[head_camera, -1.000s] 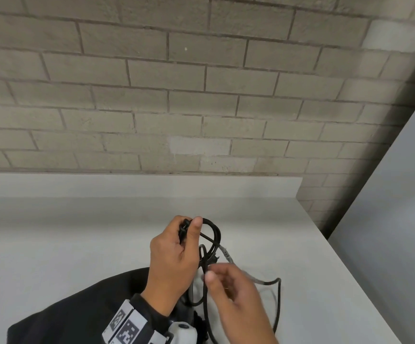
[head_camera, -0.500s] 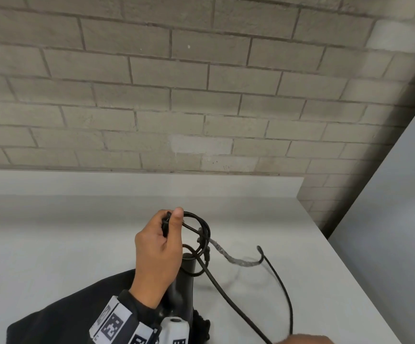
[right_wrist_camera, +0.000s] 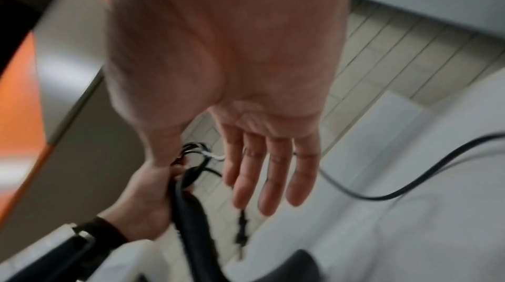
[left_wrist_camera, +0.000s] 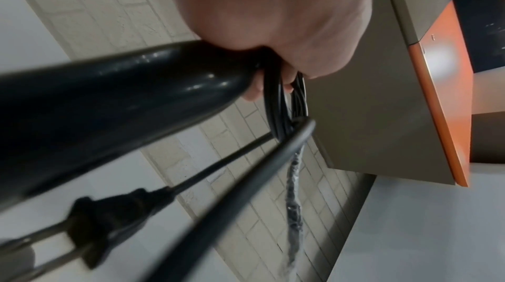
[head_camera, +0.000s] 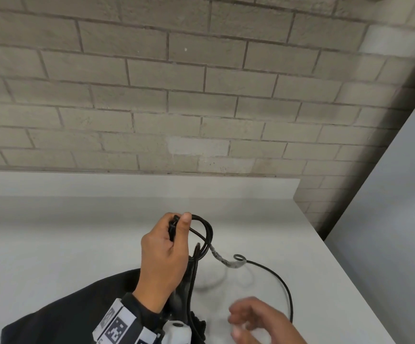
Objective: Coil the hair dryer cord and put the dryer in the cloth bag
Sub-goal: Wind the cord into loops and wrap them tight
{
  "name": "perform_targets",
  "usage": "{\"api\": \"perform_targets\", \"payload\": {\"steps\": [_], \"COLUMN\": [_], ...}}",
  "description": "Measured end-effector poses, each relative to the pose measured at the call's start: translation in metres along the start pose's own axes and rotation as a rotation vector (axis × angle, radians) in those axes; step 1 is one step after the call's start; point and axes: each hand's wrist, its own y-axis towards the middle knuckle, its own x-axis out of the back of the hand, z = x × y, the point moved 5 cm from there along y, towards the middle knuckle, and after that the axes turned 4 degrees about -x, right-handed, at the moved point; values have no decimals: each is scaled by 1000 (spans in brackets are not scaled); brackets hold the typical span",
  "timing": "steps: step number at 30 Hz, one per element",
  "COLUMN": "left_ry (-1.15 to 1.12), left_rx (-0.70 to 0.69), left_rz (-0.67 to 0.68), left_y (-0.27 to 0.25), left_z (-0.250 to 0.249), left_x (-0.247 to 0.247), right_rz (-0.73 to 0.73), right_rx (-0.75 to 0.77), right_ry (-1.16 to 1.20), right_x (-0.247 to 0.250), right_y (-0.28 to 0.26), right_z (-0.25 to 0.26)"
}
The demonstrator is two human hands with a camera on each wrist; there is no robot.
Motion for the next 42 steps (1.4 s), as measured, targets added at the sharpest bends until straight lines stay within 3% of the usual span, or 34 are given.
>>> {"api": "perform_targets", "payload": {"steps": [3, 11, 18, 21, 25, 28, 30, 33, 36, 39, 42], "left_ry": [3, 10, 13, 5, -11, -42, -61, -85, -89, -94, -93], "left_rx": [-16, -43, -53, -17, 29, 53, 56, 44, 30, 30, 20], "left_rz": [13, 18, 22, 10, -6, -14, -9, 6, 19, 30, 36], "left_y": [-2, -4, 0, 2, 5, 5, 3, 2, 1, 0, -2], "left_z": [-2, -6, -3, 2, 6, 8, 8, 7, 5, 5, 4], "left_x": [-4, -3, -1, 2, 8, 11, 11, 10, 8, 7, 6], "right_rz": [-110, -80, -76, -76, -89, -130, -210, -463, -441, -454, -576], "right_rx": [142, 170, 493, 560, 547, 500, 468, 402, 317, 278, 398], "right_ry": [64, 141, 82, 46, 26, -229, -389, -478, -568, -510, -433], "right_x": [-25, -53, -32, -13, 16, 33, 39, 44, 29, 23, 18], "right_y": [16, 44, 8, -10, -30, -33, -27, -22, -11, 5, 9], "right_z": [27, 60, 78, 76, 56, 32, 8, -24, -50, -50, -20]}}
